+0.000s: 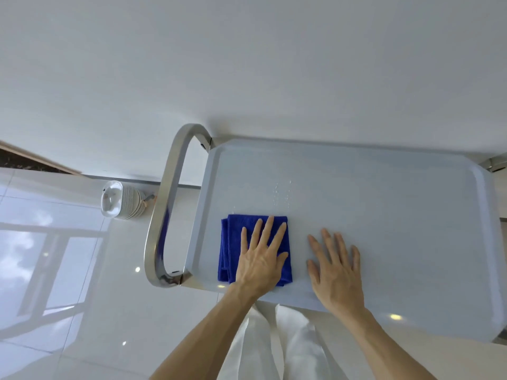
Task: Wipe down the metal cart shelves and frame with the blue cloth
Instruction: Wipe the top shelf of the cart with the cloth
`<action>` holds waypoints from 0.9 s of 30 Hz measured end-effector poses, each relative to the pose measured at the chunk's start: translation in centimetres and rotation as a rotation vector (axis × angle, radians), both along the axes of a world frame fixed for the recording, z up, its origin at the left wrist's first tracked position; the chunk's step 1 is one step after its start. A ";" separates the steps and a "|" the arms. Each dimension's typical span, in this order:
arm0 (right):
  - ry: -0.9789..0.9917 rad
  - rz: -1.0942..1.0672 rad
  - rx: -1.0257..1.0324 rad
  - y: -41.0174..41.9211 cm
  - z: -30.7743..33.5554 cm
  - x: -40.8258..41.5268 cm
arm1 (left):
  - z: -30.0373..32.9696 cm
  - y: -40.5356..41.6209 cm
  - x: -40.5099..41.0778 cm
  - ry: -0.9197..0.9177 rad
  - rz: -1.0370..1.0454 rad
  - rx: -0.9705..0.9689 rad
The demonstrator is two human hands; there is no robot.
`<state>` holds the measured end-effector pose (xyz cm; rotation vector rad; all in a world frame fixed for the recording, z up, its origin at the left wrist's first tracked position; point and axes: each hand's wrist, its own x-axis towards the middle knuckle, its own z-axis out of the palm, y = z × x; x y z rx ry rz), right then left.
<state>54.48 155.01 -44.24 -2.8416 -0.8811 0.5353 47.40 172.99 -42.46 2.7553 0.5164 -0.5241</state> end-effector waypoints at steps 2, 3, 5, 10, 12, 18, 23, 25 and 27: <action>-0.031 -0.016 0.002 0.1 -0.9 -0.3 | -1.1 -0.4 -0.4 -0.039 -0.009 0.035; -0.051 -0.016 0.001 0.1 -1.4 -0.5 | -1.7 -0.4 -0.7 -0.062 -0.026 0.062; -0.099 -0.003 0.007 -0.3 -2.4 -0.7 | -3.1 0.2 -1.3 -0.118 -0.070 0.100; -0.226 -0.007 0.035 -0.4 -4.5 -1.0 | -5.8 3.5 -1.0 -0.269 -0.149 0.138; -0.265 -0.004 0.056 -0.4 -4.8 -1.0 | -6.4 4.8 1.2 -0.311 -0.119 0.165; -0.306 -0.012 0.055 -0.5 -5.2 -0.9 | -6.1 8.0 8.4 -0.286 -0.072 0.206; -0.292 -0.014 0.035 -0.6 -4.8 -1.1 | -5.7 4.9 1.0 -0.310 -0.096 0.147; -0.288 -0.027 0.035 -0.4 -4.7 -1.1 | -5.6 3.0 -4.6 -0.282 -0.134 0.124; -0.286 -0.031 0.035 -0.2 -4.5 -1.2 | -5.3 1.3 -9.6 -0.241 -0.199 0.119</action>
